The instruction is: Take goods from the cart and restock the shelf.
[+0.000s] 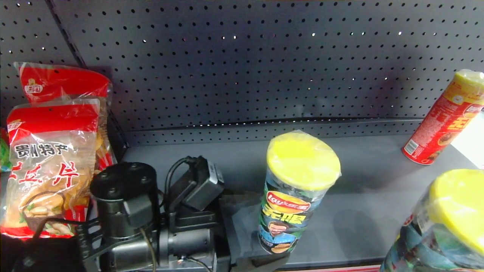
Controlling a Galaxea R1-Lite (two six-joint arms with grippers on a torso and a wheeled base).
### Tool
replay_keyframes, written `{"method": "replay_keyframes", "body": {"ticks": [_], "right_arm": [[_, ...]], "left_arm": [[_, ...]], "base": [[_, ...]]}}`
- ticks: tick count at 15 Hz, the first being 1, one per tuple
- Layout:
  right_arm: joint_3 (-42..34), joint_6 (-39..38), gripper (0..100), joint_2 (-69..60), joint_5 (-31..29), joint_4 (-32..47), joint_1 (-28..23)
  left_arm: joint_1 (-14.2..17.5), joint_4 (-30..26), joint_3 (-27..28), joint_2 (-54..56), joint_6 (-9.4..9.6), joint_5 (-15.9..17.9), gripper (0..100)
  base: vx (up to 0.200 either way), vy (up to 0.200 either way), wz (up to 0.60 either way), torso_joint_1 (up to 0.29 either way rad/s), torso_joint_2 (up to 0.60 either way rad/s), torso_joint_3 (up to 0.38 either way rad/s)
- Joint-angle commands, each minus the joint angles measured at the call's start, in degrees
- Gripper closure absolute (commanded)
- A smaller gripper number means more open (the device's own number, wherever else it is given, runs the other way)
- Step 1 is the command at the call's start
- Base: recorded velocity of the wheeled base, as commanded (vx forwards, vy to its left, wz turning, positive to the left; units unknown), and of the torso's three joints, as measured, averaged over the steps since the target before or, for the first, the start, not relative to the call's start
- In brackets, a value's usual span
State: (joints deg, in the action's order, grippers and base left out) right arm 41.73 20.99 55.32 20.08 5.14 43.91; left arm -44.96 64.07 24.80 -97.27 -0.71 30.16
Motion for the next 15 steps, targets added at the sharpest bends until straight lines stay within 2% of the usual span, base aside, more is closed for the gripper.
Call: {"method": "replay_keyframes", "body": {"ticks": [1, 3, 4, 6, 8, 10, 12, 13, 15], "right_arm": [[-0.1, 0.0, 100, 0.4, 0.0, 0.0, -0.1], [-0.1, 0.0, 100, 0.8, -0.4, 0.0, -0.1], [0.1, 0.0, 100, 0.8, -0.4, 0.0, -0.1], [0.5, 0.0, 100, 0.8, -0.4, 0.0, -0.3], [0.8, -0.1, 100, 1.1, -0.4, 0.0, -0.6], [0.8, -0.1, 100, 0.7, -0.4, 0.0, -0.7], [0.7, -0.1, 100, 0.1, -0.4, 0.0, -1.1], [0.7, -0.1, 100, 0.1, -0.3, 0.0, -1.1], [0.6, -0.1, 100, 0.0, -0.3, 0.0, -1.1]], "left_arm": [[2.2, -0.2, -5.6, 9.5, 0.09, 0.3, 0], [5.0, -0.4, -10.6, 15.5, 0.09, 0.3, 0], [7.9, -1.1, -12.2, 18.6, 0.18, 0.3, 0], [12.9, -4.7, -12.1, 24.3, 0.79, 0.3, 0], [15.6, -6.1, -13.5, 29.9, 0.97, 0.3, 0], [21.3, -6.8, -13.5, 33.0, 3.34, 0.3, 0], [28.8, -11.2, -12.8, 38.1, 5.98, -0.1, 0], [31.2, -13.4, -12.8, 41.1, 7.21, 0.0, 0], [30.9, -24.0, -12.4, 51.4, 8.09, -0.1, 0]], "base": [[0.000, 0.000, 0.00, 0.000, 0.00, 0.000], [0.000, 0.000, 0.00, 0.000, 0.00, 0.000], [0.000, 0.000, 0.00, 0.000, 0.00, 0.000], [0.000, 0.000, 0.00, 0.000, 0.00, 0.000], [0.000, 0.000, 0.00, 0.000, 0.00, 0.000], [0.000, 0.000, 0.00, 0.000, 0.00, 0.000], [0.000, 0.000, 0.00, 0.000, 0.00, 0.000], [0.000, 0.000, 0.00, 0.000, 0.00, 0.000], [0.000, 0.000, 0.00, 0.000, 0.00, 0.000]]}}
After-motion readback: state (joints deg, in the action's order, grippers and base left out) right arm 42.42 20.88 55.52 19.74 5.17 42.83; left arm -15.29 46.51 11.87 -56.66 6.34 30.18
